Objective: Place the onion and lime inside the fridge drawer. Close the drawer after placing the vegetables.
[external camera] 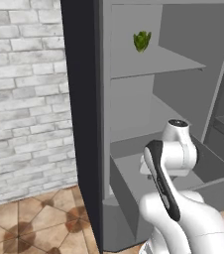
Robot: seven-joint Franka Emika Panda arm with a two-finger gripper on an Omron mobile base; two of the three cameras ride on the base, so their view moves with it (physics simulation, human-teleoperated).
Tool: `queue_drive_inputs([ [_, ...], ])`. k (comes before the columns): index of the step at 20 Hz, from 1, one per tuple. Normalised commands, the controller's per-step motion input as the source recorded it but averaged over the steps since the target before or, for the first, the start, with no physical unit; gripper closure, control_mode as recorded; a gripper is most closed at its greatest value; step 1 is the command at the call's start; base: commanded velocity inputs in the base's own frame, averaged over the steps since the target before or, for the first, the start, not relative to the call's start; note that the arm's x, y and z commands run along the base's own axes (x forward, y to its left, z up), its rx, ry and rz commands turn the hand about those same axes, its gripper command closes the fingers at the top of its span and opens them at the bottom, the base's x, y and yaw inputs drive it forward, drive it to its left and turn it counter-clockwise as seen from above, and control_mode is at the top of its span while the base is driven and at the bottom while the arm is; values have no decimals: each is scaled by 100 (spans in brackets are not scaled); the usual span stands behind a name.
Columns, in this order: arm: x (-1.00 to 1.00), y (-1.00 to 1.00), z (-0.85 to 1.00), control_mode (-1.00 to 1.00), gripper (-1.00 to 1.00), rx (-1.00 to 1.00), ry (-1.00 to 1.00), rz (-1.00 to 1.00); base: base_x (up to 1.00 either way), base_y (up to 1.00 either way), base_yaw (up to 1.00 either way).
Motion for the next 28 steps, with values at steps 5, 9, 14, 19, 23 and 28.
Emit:
queue_drive_inputs([
  [5,-4,0,-1,-100,-100,0,2,0,0,0,0],
  [9,-22,0,-1,100,-100,0,-7,0,-75,0,0],
  [14,0,0,0,100,-100,0,0,0,-100,0,-2],
  [19,0,0,0,100,-100,0,0,0,-100,-22,-13],
  [23,0,0,0,100,-100,0,0,0,-96,-70,-29],
  [28,0,0,0,100,-100,0,0,0,-31,-98,-34],
])
